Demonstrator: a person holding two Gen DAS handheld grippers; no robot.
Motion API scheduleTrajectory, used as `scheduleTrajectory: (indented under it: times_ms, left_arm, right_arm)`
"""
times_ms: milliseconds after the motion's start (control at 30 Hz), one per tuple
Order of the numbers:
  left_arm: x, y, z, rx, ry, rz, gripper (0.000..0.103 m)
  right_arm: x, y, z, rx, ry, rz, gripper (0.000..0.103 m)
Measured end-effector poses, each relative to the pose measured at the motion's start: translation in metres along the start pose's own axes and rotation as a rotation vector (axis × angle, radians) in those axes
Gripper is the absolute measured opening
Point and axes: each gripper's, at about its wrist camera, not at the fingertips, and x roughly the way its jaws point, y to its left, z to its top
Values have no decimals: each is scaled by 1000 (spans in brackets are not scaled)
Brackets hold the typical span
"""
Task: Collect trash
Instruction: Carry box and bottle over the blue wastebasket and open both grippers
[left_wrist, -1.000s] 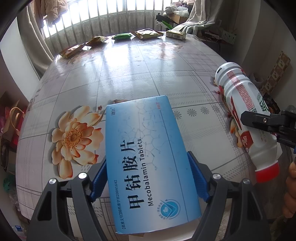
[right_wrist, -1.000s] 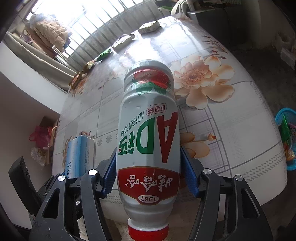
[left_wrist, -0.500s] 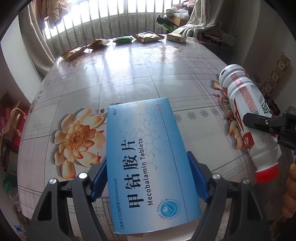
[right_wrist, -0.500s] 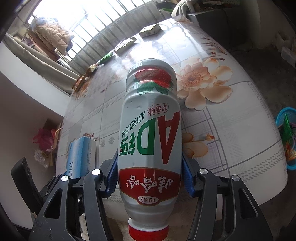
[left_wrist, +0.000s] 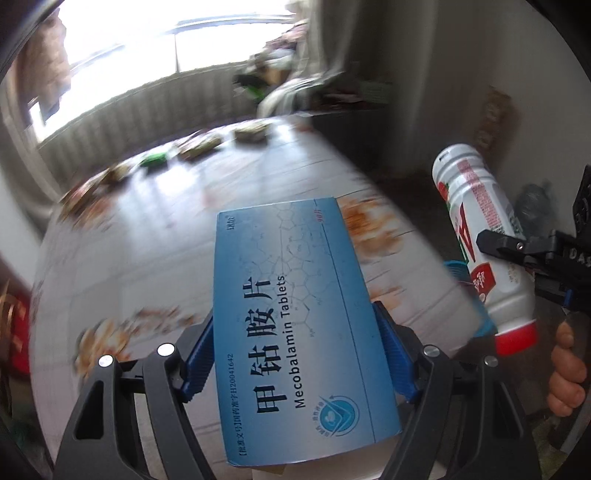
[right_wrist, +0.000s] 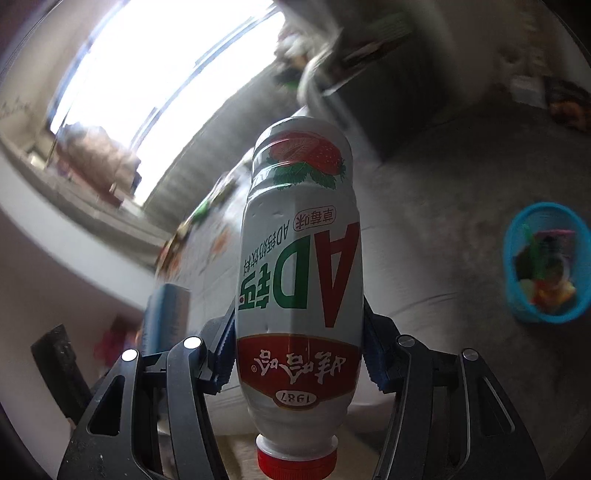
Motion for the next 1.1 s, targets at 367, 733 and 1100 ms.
scheduleTrajectory:
  times_ms: [367, 733, 1100]
  left_arm:
    - [90, -208, 73, 294, 195, -417, 75]
    - [235, -352, 92, 350, 433, -474, 82]
    - [254, -326, 91, 255, 480, -390, 86]
  right_arm:
    - [-96, -199, -28, 391, -167, -270, 54]
    - [-35, -320, 7, 563, -90, -249, 57]
    - [4, -361, -7, 612, -13, -308, 69]
